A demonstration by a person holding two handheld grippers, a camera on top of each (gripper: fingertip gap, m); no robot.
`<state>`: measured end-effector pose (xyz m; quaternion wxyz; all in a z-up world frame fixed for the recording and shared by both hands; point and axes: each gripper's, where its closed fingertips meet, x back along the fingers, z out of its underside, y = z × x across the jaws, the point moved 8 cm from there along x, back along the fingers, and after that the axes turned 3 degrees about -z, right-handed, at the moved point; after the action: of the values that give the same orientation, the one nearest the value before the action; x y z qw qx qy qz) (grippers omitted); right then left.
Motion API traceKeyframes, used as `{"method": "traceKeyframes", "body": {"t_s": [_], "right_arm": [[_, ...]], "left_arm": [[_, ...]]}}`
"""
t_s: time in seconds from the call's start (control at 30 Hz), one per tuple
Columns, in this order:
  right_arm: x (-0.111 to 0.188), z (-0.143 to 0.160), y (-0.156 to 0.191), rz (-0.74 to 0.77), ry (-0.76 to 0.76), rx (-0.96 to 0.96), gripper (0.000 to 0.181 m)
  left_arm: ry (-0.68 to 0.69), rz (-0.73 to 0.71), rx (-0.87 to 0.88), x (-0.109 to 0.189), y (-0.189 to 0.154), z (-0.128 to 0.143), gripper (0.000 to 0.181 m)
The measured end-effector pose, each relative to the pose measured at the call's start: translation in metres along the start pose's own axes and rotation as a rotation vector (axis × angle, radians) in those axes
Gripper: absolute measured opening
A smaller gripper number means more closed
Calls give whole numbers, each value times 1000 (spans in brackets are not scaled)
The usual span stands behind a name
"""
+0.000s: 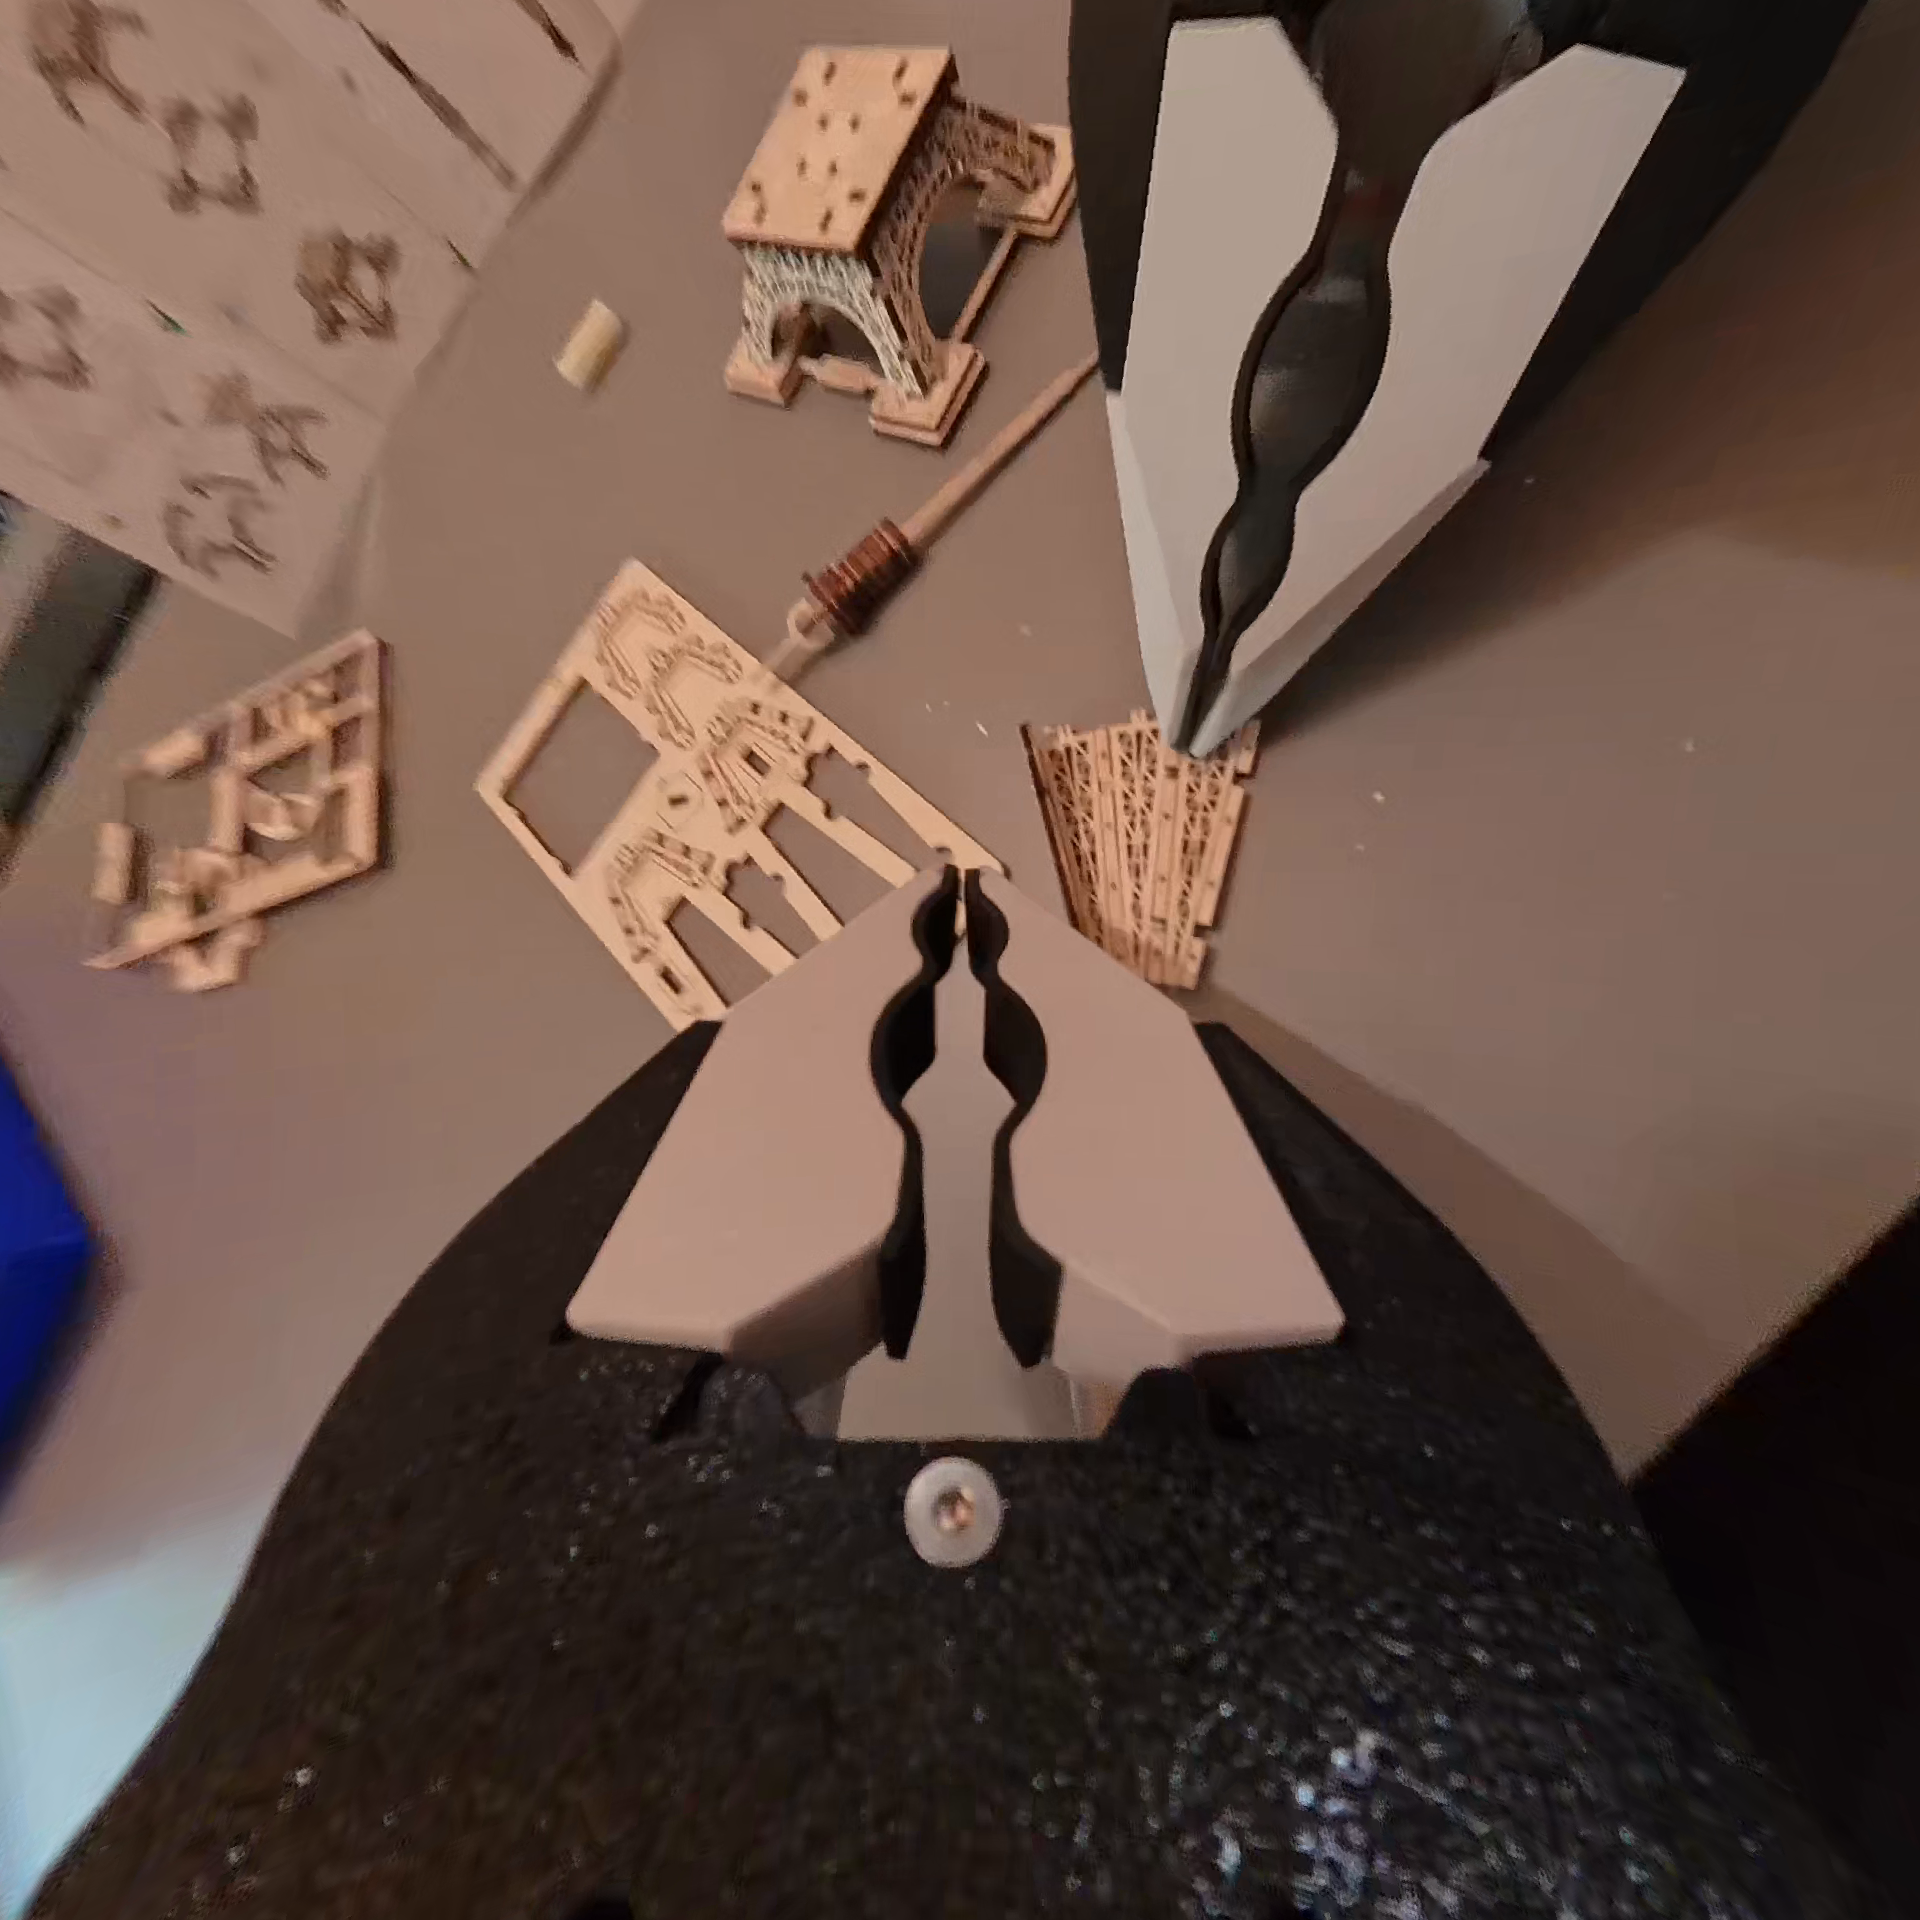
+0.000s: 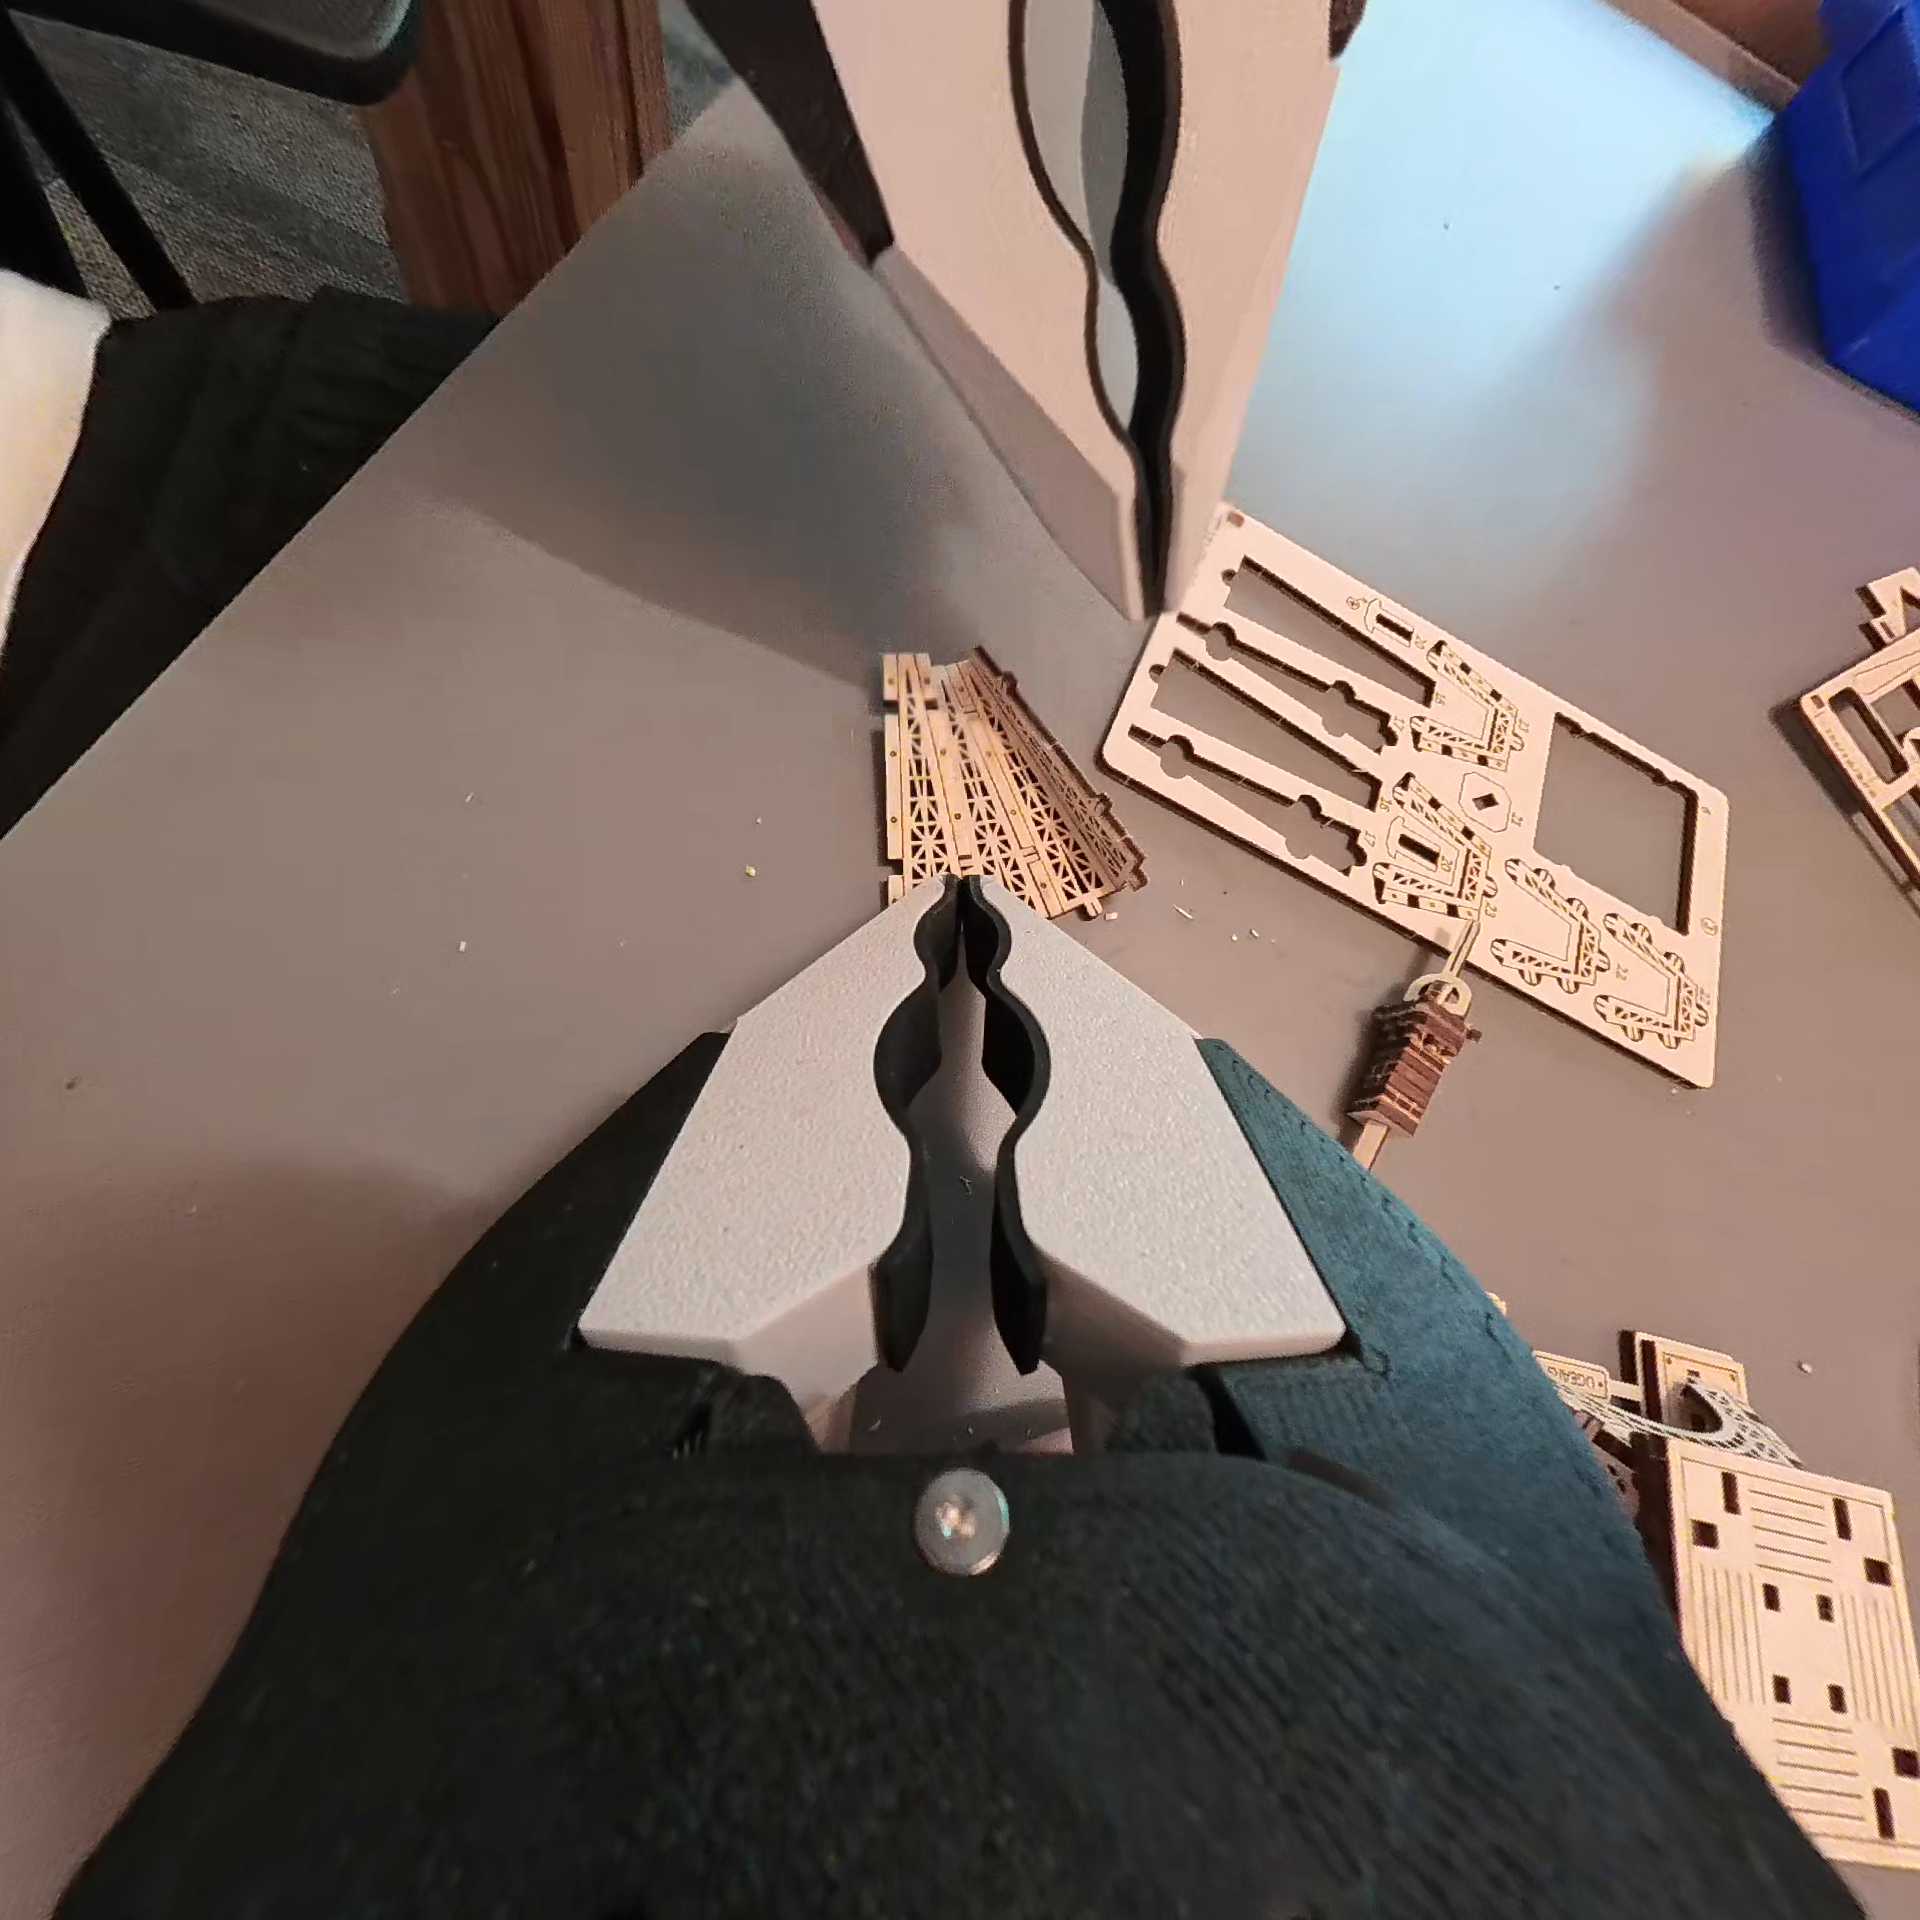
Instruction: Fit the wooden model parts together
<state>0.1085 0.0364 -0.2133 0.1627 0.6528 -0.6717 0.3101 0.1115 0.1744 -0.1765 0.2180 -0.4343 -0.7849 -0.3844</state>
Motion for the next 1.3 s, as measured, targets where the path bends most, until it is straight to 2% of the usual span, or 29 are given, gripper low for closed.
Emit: {"method": "traceKeyframes", "body": {"t_s": [0.07,0.1,0.13,0.17,0.27,0.47,0.67,0.8,0.87,1.07,1.17,1.3], "right_arm": [[0,0,0,-1,0,-1,0],[0,0,0,-3,0,-4,0],[0,0,0,-4,0,-5,0],[0,0,0,-6,-1,-7,0],[0,0,-1,-11,-1,-13,0],[0,0,-1,-7,0,-8,0],[0,0,-1,-7,0,-9,0],[0,0,-1,-5,-1,-8,0],[0,0,-1,-7,-1,-11,0],[0,0,-1,-11,-1,-15,0],[0,0,-1,-12,-1,-17,0],[0,0,-1,-10,-2,-17,0]], "left_arm": [[0,18,115,1,7,4,40],[-20,20,185,1,11,6,51],[-42,56,252,0,12,7,55],[-49,115,316,-2,12,9,68],[23,257,411,-14,12,13,67],[95,318,319,-30,18,2,63],[156,313,216,-42,11,-4,65],[175,308,186,-42,9,-4,58],[180,282,164,-41,9,-5,62],[178,288,175,-40,8,-6,60],[132,302,204,-36,10,-11,60],[160,331,193,-40,6,-8,57]]}}
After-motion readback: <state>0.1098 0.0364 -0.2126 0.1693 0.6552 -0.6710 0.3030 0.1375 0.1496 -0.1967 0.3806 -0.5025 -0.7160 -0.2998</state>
